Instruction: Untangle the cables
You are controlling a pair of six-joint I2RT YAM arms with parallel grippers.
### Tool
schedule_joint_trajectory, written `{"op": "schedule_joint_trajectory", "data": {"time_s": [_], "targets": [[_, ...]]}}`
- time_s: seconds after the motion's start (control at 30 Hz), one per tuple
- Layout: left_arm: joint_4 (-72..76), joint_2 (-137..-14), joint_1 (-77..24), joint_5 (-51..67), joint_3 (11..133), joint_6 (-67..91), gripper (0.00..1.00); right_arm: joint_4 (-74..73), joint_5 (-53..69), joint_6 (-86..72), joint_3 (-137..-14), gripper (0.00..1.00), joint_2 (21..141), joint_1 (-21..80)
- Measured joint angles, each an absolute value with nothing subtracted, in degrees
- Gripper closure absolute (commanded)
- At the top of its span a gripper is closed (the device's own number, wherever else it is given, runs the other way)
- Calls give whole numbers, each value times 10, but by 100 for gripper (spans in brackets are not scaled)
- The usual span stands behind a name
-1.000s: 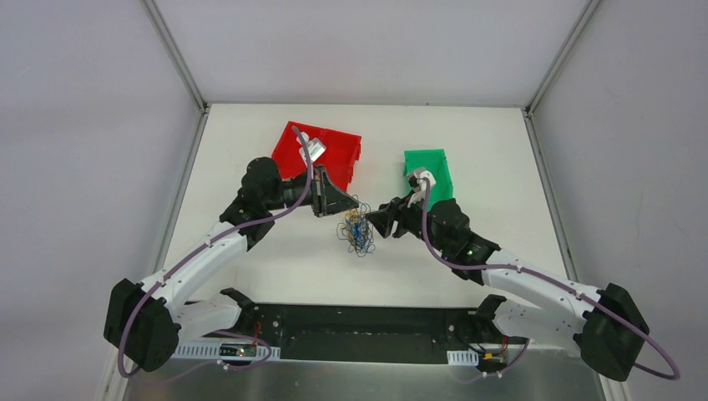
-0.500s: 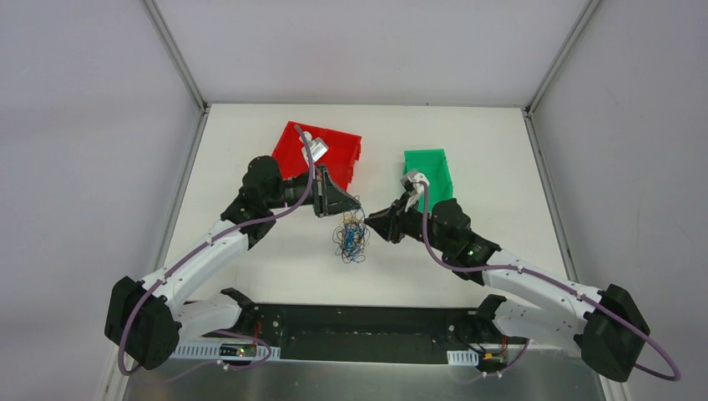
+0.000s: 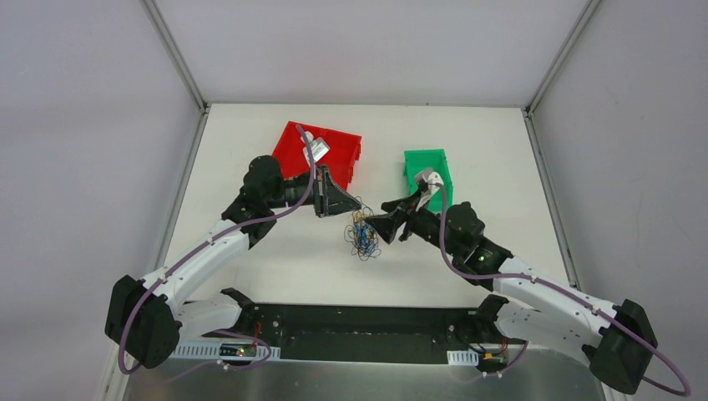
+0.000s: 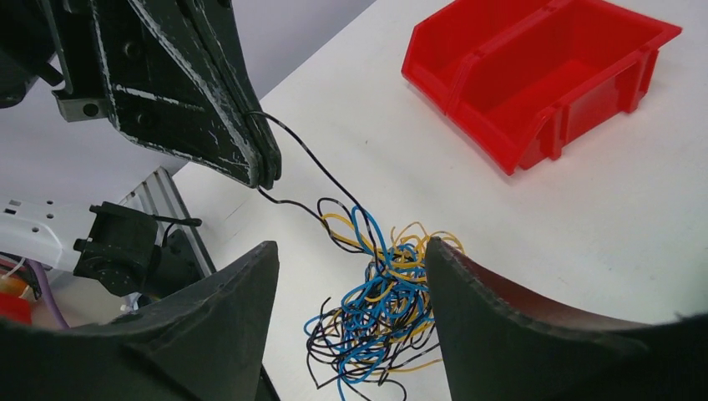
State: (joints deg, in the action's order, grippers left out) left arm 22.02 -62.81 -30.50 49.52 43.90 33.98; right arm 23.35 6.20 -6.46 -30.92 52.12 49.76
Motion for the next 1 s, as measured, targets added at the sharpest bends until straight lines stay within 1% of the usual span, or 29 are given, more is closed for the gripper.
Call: {"op": "schedule_joint_trajectory", "data": {"time_s": [0.1,0.2,0.5,0.6,0.73,0.77,0.8,0.83,0.87,1.0], "targets": [[220,-628,-308,496,439,340,100,234,50,-62,-301,37,497,498],[220,-628,-308,497,439,340,100,234,51,-59,-299,38,491,498],[220,-628,-308,504,439,340,100,221,120,-53,-307,40,565,498],[220,-629,-308,509,441,340,100,215,138,-53,-309,45,572,498],[221,-632,-311,510,447,340,100,212,149,-52,-313,45,572,498],[221,-632,-312,511,448,340,100,212,149,-52,-314,45,572,498],[221,-632,-312,511,448,340,100,212,149,-52,-314,41,572,498],[221,-632,-312,512,448,340,100,211,148,-52,-314,33,572,498],[221,-632,-312,512,448,340,100,211,145,-53,-315,30,572,498],[221,-632,-312,515,448,340,100,211,109,-55,-315,27,569,498]]}}
